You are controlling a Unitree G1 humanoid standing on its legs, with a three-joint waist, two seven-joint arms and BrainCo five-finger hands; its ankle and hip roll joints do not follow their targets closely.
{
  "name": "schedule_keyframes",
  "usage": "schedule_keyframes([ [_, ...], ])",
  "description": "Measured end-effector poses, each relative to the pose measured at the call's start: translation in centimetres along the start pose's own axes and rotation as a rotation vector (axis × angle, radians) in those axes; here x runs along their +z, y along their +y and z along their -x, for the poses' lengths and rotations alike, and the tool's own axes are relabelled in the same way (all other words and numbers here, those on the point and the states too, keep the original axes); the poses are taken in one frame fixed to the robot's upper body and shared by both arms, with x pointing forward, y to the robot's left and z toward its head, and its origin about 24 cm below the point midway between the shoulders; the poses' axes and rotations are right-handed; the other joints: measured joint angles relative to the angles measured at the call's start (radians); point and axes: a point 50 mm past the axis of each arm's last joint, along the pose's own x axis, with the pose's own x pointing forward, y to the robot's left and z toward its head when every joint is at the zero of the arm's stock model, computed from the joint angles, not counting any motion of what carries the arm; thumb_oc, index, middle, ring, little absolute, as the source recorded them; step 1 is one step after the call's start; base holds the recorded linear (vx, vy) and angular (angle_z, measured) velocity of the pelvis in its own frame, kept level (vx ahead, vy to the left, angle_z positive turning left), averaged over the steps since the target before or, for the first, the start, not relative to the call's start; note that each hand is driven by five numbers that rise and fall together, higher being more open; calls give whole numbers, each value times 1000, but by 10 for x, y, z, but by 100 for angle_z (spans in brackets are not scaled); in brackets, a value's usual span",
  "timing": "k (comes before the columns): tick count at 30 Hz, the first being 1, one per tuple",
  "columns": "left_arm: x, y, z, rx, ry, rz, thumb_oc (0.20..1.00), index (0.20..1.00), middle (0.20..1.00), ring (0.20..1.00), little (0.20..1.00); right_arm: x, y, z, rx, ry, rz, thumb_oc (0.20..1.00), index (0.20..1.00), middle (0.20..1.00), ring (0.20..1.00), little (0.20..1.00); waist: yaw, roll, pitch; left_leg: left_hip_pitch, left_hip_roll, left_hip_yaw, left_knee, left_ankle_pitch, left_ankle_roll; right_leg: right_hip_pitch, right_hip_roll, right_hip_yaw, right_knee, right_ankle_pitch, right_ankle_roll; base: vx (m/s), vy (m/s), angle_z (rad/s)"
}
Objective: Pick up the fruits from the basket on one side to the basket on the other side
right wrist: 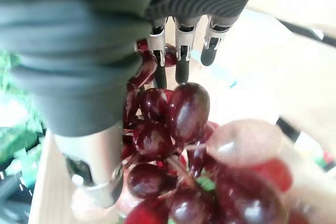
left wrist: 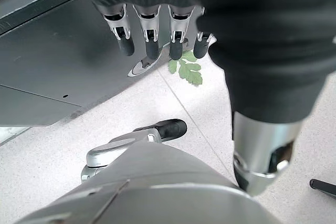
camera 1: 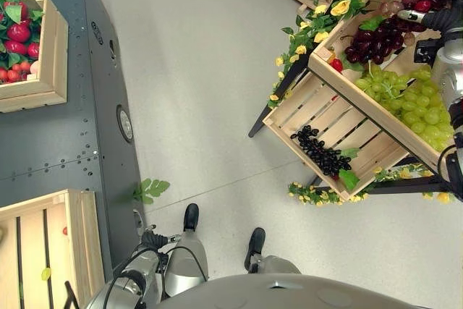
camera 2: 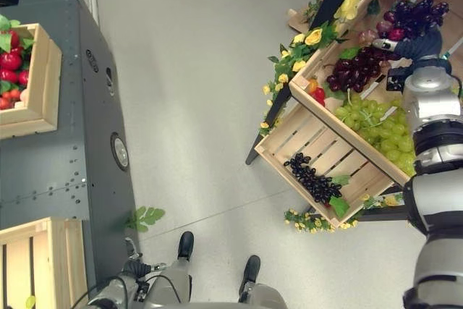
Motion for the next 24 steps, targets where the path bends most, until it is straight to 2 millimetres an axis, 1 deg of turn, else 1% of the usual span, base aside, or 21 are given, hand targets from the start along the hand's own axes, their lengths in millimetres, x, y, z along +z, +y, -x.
schedule_keyframes([
  [4,0,0,0,-1,0,-1,1000,1000,1000,1000,1000,5,-8,-1,-15,-18,55,1000,1000,1000,1000,1000,-1,0,0,1,0,0,0,0,0,1,0,0,0,0,0,0,0,0],
  [6,0,1,0,-1,1,-1,1000,1000,1000,1000,1000,12,-13,-1,-21,-48,90,1000,1000,1000,1000,1000,-3,-1,1,1,0,0,0,0,0,1,0,0,0,0,0,0,0,0],
  [10,-1,2,0,0,4,-1,1000,1000,1000,1000,1000,29,-13,3,-4,-138,120,1000,1000,1000,1000,1000,-15,-4,2,10,0,1,0,0,0,9,0,1,0,0,0,0,0,0],
  [11,-1,2,0,1,5,-2,1000,1000,1000,1000,1000,30,-12,4,0,-147,120,1000,1000,1000,1000,1000,-20,-5,3,13,0,1,0,0,0,11,0,1,0,0,0,0,0,0],
  [14,-1,3,0,2,2,-4,1000,1000,1000,1000,1000,27,-14,12,15,-192,117,1000,1000,1000,1000,1000,-24,-12,5,16,0,1,0,0,0,16,0,1,0,0,0,0,0,0],
  [17,-2,2,0,1,5,-3,1000,1000,1000,1000,1000,12,-22,13,-2,-150,126,1000,1000,1000,1000,1000,-25,-12,5,16,-1,2,0,0,0,16,-1,1,0,0,0,0,0,0],
  [21,-1,3,0,-1,2,-3,1000,1000,1000,1000,1000,6,-27,14,2,-137,144,1000,1000,1000,1000,1000,-29,-12,5,19,0,3,0,0,0,17,-1,6,0,0,0,1,6,-3],
  [22,-1,3,0,-1,3,-3,1000,1000,1000,1000,1000,3,-31,15,-1,-132,158,1000,1000,1000,1000,1000,-28,-12,5,19,0,4,0,0,0,17,-1,7,0,0,0,0,0,0],
  [24,-3,2,0,-3,9,7,1000,1000,1000,1000,1000,-3,-38,24,1,-151,174,1000,1000,1000,1000,1000,-26,-13,5,21,-1,3,0,1,1,19,-1,8,0,1,0,0,0,0],
])
